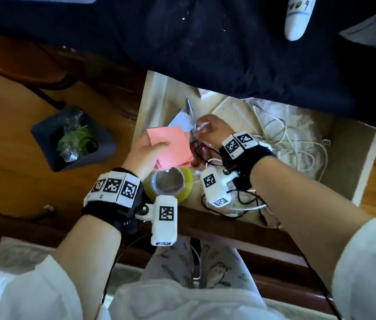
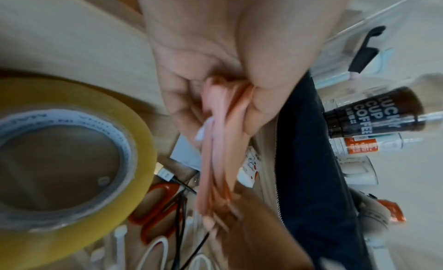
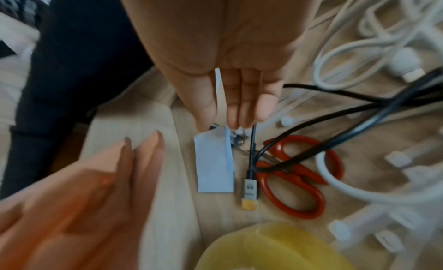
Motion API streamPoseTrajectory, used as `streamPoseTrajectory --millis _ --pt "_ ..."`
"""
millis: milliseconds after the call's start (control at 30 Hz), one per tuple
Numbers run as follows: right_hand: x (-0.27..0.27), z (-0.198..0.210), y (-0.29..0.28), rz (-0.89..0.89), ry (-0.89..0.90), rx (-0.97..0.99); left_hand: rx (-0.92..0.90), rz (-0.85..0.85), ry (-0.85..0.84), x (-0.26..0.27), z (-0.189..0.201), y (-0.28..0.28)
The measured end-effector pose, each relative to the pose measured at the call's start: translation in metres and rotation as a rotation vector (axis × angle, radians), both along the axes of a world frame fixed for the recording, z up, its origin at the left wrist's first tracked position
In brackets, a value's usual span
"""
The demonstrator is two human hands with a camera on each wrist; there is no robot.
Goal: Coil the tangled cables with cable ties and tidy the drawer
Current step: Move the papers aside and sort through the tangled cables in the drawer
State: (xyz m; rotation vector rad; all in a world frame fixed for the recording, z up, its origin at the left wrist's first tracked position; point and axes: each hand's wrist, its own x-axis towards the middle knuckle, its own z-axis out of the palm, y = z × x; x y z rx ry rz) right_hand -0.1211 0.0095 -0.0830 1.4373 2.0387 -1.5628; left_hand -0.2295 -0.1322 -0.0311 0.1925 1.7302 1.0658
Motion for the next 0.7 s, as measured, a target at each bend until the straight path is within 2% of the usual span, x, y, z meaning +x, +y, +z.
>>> streamPoseTrajectory --millis 167,367,500,600,700 --pt "-0.031 -0.023 0.007 0.194 -0.106 0.127 -0.108 -0.074 0.072 0.006 -0.014 -0.014" --pt "-0.041 -0.038 -0.001 0.140 -0.159 0.266 -0.069 -0.106 0.151 0.007 -0.015 -0.031" --pt "-0.045 -0.040 -0.004 0.220 -0.246 0.243 -0.095 -0.095 0.124 0.006 -0.019 -0.034" --pt "-0.039 -0.034 -0.001 0.187 -0.198 0.210 -0.102 -0.104 0.111 0.007 -0.019 -0.032" --pt "-0.021 -0.023 0.000 0.016 -0.033 0.151 -0.114 -0.087 0.055 0.008 -0.021 -0.029"
